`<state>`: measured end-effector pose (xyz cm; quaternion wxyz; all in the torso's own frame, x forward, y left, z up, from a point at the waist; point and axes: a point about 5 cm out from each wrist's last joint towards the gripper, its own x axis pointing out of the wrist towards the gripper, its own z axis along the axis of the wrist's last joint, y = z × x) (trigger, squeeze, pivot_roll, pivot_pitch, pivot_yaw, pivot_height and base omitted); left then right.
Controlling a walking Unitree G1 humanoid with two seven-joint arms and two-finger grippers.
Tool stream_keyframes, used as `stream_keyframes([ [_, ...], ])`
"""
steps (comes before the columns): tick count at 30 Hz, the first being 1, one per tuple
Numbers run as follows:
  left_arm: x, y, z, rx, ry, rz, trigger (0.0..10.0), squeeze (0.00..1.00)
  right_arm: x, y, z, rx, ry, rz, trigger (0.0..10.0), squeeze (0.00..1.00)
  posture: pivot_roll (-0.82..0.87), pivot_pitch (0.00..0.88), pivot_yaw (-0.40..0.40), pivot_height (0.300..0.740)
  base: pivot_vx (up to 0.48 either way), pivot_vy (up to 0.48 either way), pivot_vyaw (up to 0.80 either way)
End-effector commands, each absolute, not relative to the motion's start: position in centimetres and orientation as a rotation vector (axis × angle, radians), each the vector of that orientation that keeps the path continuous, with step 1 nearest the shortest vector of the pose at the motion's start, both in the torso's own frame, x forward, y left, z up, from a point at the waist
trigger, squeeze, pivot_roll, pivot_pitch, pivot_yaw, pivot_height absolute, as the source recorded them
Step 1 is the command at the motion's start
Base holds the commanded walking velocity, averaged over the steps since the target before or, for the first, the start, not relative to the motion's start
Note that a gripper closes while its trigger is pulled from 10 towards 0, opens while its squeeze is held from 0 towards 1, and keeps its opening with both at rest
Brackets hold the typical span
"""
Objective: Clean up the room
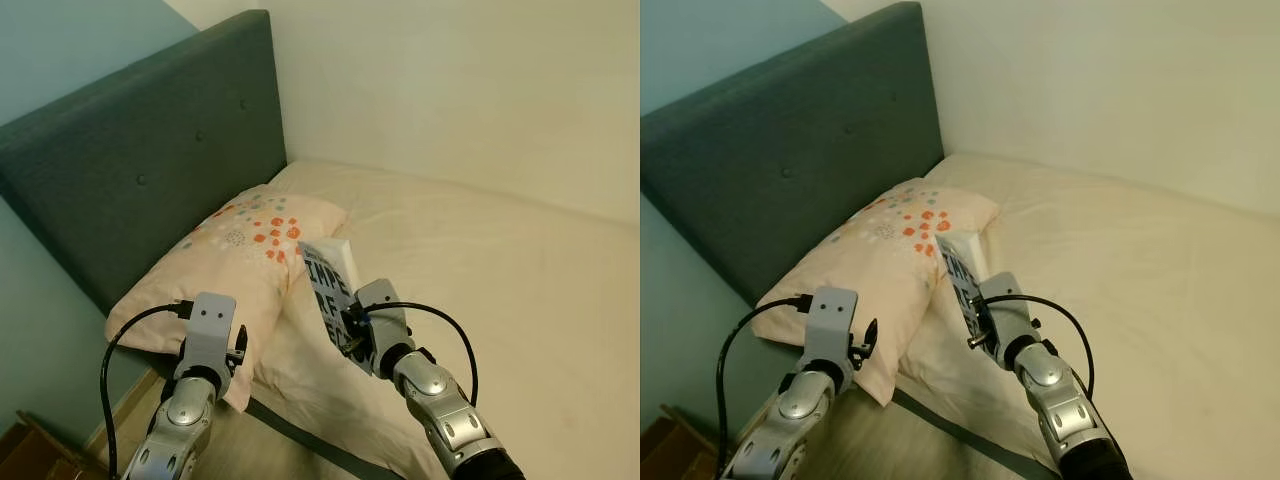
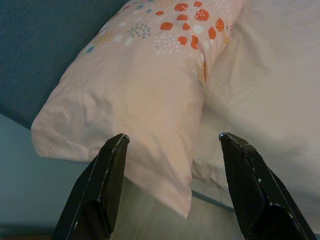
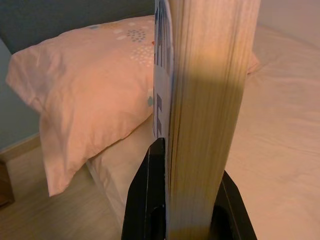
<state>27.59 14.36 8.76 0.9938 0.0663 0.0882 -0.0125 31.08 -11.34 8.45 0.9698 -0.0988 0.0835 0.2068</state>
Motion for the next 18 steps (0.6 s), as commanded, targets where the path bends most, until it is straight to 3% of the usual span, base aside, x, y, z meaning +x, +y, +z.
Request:
stream_keyframes([
  [1,27.47,14.55,8.36,0.146,0.194,-0.019,10.0,0.0,31.15,-10.99,8.94,-0.199,0.131,0.424,10.0,0.0,-0.04,0.091,0.046,0.74,0.0,0.0,0.8],
  [16,27.61,14.77,8.78,0.121,0.174,-0.012,10.0,0.0,31.41,-10.67,9.54,-0.183,0.098,0.417,10.0,0.0,-0.04,0.086,0.046,0.74,0.0,0.0,0.8],
  [18,27.67,14.69,8.99,0.129,0.167,-0.03,10.0,0.0,31.43,-10.66,9.59,-0.183,0.095,0.416,10.0,0.0,-0.04,0.088,0.047,0.74,0.0,-0.48,0.8],
])
